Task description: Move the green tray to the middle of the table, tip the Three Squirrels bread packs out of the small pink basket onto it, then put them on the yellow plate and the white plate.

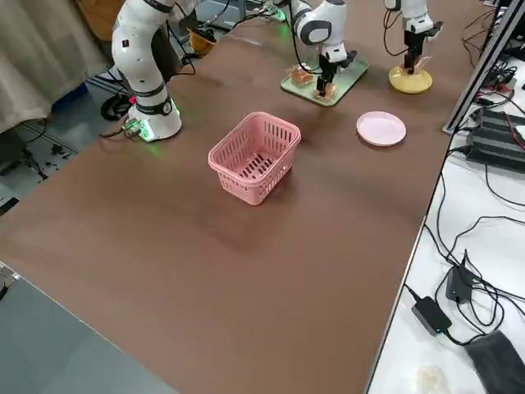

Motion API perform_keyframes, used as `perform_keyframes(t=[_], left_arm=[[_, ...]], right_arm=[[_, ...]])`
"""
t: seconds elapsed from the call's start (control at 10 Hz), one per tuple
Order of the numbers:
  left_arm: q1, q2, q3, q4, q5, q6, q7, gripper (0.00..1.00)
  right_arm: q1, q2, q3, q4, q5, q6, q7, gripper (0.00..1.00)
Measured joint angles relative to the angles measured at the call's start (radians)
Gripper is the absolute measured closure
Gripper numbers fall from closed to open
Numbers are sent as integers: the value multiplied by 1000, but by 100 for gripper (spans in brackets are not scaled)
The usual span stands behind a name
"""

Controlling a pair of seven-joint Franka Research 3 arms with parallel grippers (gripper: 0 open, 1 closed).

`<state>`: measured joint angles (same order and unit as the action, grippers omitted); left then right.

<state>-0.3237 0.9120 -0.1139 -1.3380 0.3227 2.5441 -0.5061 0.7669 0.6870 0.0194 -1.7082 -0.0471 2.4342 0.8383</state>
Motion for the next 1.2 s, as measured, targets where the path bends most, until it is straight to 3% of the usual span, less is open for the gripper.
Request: perform_keyframes(t=[0.2,0.3,0.5,0.7,0.9,1.1,1.2], left_arm=[[0,31,0,1,0,31,0,0],[0,35,0,1,0,38,-1,0],[1,27,1,19,0,23,-1,0],[6,-25,1,35,0,-84,-1,0],[6,-90,-15,31,0,-223,21,0],[21,-187,-114,-54,0,-416,117,0],[49,-264,-188,-151,0,-440,130,0]], right_arm=[[0,-6,-4,4,0,-5,0,44],[0,-10,-11,11,0,-11,1,52],[-1,-11,-60,40,0,-12,1,52],[-15,-12,-139,126,-3,-24,-9,52],[-108,-10,-163,220,-4,-44,-121,52],[-194,17,-161,283,-4,-43,-224,52],[-205,54,-160,330,-4,-42,-234,52]])
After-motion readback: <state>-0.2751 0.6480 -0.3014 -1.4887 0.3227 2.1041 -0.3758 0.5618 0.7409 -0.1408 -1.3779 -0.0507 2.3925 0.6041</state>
